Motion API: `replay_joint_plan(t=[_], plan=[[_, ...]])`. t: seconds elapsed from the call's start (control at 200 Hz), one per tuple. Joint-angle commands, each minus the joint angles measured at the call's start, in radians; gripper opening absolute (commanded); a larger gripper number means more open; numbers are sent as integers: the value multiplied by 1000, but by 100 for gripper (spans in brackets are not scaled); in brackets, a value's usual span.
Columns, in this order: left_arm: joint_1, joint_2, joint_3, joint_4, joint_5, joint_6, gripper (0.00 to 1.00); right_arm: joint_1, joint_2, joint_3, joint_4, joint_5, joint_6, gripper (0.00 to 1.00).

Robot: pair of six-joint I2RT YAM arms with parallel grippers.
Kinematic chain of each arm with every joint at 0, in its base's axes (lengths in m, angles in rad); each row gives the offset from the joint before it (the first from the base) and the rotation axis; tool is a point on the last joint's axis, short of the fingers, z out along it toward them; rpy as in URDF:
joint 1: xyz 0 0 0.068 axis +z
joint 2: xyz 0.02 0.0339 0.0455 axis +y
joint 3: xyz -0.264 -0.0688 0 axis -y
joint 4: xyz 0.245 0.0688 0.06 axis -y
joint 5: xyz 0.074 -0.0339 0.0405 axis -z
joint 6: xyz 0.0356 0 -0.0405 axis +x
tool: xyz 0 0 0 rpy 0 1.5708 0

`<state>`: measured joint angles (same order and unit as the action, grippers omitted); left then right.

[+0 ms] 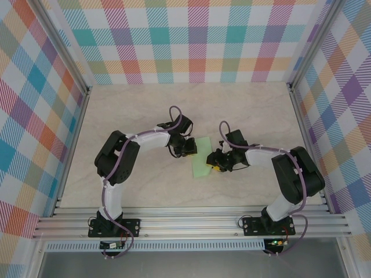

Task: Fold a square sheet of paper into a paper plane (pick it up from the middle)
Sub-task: Third fold the triangle at the center of the table.

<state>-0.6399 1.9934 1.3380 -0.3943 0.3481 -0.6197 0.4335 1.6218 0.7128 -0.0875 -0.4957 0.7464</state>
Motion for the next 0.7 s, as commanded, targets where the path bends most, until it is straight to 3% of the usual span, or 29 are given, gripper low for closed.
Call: replay_joint_plan(t=[0.0, 0.335, 0.695], plan=[[-3, -101, -21, -23, 11, -8, 15, 0, 16, 25, -19, -3, -35, 35], [-44, -187, -195, 106, 35, -136, 15, -10, -22, 34, -20, -59, -83, 46], [-92, -170, -206, 135, -19, -186, 12, -42, -20, 73, -80, -83, -126, 50]])
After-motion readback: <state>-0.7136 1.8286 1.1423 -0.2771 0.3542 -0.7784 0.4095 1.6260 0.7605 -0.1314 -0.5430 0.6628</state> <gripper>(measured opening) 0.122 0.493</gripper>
